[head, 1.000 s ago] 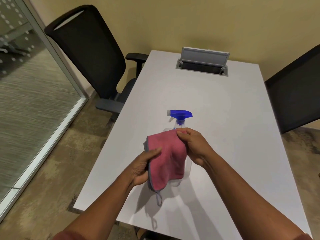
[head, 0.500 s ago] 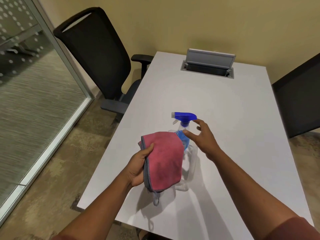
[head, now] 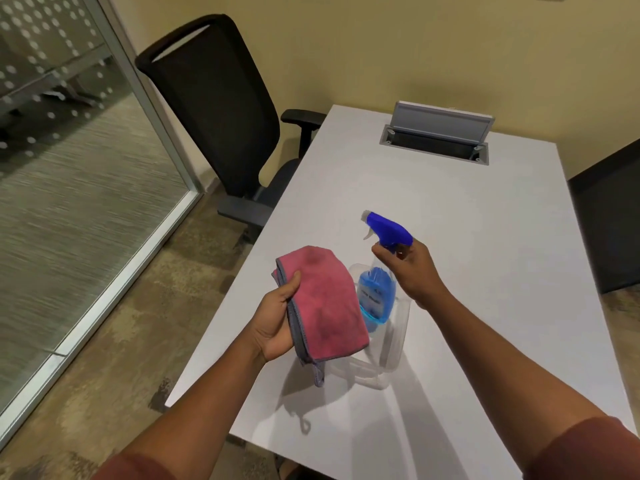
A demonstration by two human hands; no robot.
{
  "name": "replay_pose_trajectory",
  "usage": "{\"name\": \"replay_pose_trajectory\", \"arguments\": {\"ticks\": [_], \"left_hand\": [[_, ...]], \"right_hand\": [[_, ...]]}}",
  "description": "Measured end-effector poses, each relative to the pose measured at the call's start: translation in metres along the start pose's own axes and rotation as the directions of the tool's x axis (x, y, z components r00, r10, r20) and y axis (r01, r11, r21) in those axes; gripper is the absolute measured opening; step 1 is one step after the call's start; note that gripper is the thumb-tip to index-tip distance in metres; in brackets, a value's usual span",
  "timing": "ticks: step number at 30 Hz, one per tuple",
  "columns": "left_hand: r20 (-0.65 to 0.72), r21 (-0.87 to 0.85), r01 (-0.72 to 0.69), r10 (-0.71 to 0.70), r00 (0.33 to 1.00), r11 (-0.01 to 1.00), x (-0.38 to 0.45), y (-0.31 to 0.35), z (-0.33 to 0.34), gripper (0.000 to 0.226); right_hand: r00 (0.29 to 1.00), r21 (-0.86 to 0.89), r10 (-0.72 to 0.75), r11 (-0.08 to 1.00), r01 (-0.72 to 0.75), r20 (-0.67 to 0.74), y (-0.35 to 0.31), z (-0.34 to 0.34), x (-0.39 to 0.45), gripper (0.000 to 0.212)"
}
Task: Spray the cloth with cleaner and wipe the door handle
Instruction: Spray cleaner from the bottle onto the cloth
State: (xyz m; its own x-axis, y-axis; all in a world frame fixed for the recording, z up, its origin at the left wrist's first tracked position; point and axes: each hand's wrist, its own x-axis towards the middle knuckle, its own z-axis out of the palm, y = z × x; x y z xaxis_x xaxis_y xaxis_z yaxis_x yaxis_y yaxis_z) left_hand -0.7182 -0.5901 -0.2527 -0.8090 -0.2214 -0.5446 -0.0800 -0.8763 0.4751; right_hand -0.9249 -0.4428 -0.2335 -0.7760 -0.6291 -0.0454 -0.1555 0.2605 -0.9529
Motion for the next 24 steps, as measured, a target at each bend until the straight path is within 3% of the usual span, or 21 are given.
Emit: {"name": "replay_pose_trajectory", "arguments": {"ticks": [2,5,9,12,19,24], "left_hand": [[0.008,-0.004,-0.013,0.013,1.0,1.0,0.002,0.004,-0.001,0.051],[0.023,-0.015,-0.024,0.025,0.999,1.0,0.005,0.008,-0.002,0.049],[0.05,-0.002,-0.027,0.027,0.998,1.0,0.01,0.013,0.001,0.042],[0.064,0.006,-0.025,0.025,0.998,1.0,0.015,0.014,0.005,0.04],[0.094,0.036,-0.013,0.01,0.996,0.999,0.023,0.013,0.011,0.05],[0.082,0.039,-0.023,0.019,0.996,0.999,0.026,0.009,0.013,0.043]], "right_hand": [[0.999,0.064,-0.029,0.998,0.031,-0.031,-0.013,-0.005,-0.004,0.015],[0.997,0.191,-0.031,0.981,0.043,-0.069,-0.04,-0.013,-0.013,0.029],[0.984,0.309,-0.032,0.951,-0.025,0.175,-0.056,-0.03,-0.029,0.04],[0.955,0.321,-0.01,0.943,-0.089,0.295,-0.056,-0.036,-0.044,0.034],[0.91,0.03,0.072,0.995,-0.092,0.409,-0.051,-0.024,-0.077,0.041],[0.936,-0.073,0.12,0.992,-0.101,0.33,-0.042,-0.019,-0.088,0.063]]}}
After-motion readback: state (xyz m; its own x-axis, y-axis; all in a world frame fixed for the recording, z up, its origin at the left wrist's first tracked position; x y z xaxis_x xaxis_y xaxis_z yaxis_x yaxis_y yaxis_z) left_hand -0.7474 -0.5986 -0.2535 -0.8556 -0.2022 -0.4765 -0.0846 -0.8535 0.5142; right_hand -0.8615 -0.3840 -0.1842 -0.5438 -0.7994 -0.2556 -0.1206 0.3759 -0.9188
